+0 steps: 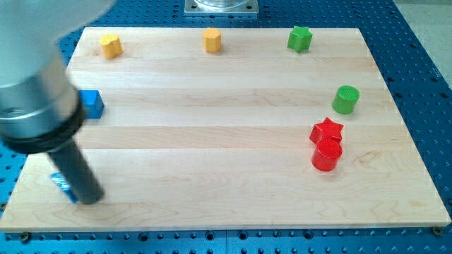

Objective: Slightly move the green circle to the top right of the red star

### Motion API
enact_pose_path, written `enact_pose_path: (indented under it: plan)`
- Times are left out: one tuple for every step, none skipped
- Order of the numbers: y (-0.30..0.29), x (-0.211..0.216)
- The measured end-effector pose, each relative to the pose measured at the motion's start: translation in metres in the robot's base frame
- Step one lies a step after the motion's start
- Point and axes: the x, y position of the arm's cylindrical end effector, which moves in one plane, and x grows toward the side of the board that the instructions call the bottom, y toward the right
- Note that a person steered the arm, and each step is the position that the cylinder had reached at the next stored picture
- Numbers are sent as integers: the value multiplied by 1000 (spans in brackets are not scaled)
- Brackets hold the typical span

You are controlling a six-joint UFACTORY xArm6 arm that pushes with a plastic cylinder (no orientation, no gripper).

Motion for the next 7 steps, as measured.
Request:
enact_pose_path:
  plan:
    - [3, -3]
    - [65, -36]
    - [136, -60]
    - [143, -60]
    - [140, -60]
    - [147, -84]
    - [170, -120]
